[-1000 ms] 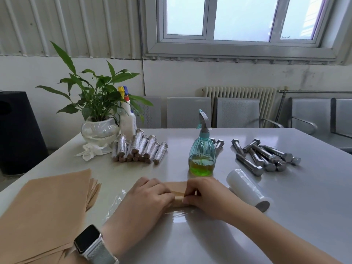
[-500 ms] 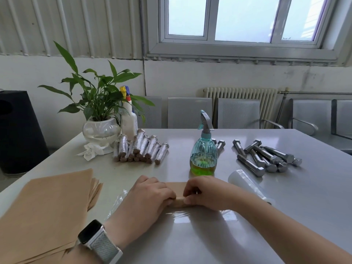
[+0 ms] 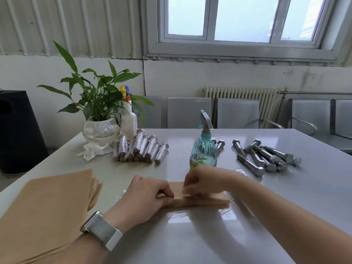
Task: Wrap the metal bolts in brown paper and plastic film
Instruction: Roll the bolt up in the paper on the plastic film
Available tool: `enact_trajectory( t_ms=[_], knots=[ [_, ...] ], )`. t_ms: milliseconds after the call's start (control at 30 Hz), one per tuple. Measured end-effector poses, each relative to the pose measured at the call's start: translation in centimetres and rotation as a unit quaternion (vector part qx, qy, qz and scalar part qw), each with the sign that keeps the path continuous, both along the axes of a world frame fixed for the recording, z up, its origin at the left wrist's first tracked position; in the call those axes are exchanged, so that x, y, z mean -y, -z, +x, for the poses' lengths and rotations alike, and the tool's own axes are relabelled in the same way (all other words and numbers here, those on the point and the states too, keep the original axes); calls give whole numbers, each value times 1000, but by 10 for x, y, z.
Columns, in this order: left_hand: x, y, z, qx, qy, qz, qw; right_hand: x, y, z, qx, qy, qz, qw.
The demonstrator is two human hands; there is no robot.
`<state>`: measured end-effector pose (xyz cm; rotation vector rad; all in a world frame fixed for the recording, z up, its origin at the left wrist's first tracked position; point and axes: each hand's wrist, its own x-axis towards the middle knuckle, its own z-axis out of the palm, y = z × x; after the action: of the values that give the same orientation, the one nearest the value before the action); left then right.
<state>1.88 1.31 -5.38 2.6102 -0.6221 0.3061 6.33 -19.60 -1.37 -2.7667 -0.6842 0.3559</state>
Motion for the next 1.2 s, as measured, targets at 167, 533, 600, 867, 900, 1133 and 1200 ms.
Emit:
enact_trajectory(
  t_ms=[167,533,600,867,900,1133,1200],
  knots=[
    [-3,-6,0,-49,-5,-44,998,-24,-3,18,105,31,-102,989],
    [-2,0,-1,-6,-9,-33,999,-38,-24,14,108,-42,-188,975],
    [1,-1,-4,32,-9,11,999,-34,-30,8,123,-66,-168,976],
    [6,-3,-8,136,26,88,986,-12,-20,-21,112,-81,-78,987],
    [6,-4,-8,141,32,87,986,-11,-16,-22,118,-77,-65,988],
    [6,-9,-10,183,63,111,975,-7,3,-26,131,-39,-27,990],
    [4,-12,-11,194,74,122,971,-9,3,-27,141,-39,-28,989]
  ],
)
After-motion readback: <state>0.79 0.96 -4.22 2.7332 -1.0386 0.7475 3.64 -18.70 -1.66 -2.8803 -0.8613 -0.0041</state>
